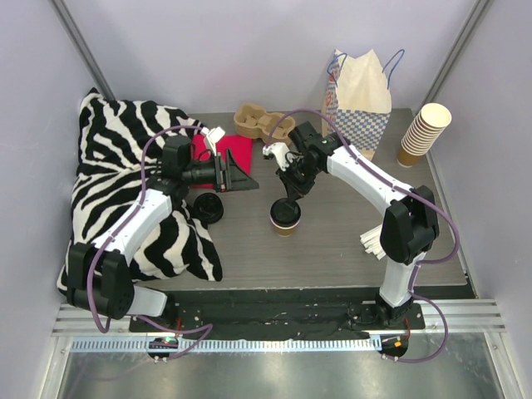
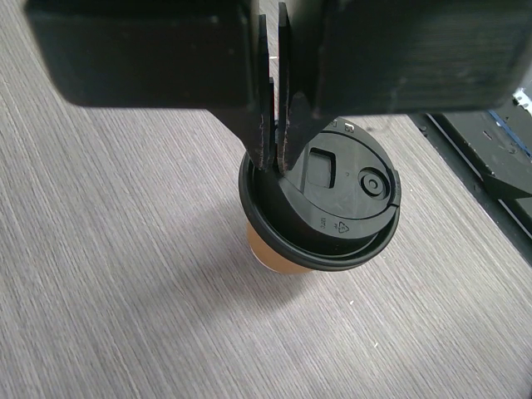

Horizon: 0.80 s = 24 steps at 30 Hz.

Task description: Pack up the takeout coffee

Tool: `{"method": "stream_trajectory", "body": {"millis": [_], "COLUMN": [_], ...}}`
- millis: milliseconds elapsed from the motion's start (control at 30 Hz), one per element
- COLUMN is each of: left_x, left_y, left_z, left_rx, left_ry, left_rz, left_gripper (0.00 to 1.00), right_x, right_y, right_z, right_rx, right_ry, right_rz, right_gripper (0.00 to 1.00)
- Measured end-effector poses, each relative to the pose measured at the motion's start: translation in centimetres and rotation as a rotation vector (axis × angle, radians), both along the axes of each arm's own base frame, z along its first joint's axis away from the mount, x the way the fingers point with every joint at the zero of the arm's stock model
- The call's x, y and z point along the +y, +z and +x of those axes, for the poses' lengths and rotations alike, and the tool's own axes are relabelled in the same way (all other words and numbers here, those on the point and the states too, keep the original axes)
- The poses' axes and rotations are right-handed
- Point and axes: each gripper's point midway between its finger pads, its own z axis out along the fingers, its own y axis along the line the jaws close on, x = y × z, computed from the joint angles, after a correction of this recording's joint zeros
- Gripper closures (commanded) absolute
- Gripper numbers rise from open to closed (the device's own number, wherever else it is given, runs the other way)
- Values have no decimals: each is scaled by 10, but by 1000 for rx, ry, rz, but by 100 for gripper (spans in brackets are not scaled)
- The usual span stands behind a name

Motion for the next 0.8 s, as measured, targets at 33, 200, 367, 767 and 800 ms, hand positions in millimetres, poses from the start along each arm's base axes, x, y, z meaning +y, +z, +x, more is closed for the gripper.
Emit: {"method": "stream_trajectory", "body": {"millis": [33,200,367,767,800], "left_x": [0,0,0,0,0], "left_y": [0,0,0,0,0], "left_z": [0,0,0,0,0], "left_rx": [0,0,0,0,1], "left_ry": [0,0,0,0,0], "left_rz": [0,0,0,0,0], "left_gripper": [20,20,20,20,20], "right_x": [0,0,1,-4,-4], "right_y": [0,0,0,-2,-2], "right_z": [0,0,-1,-3,-4], "right_rx": [1,2,13,72,75], "right_ry": [0,1,-2,-21,-21], "right_rz": [0,2,14,33,32], "right_gripper": [98,99,99,99,99]}}
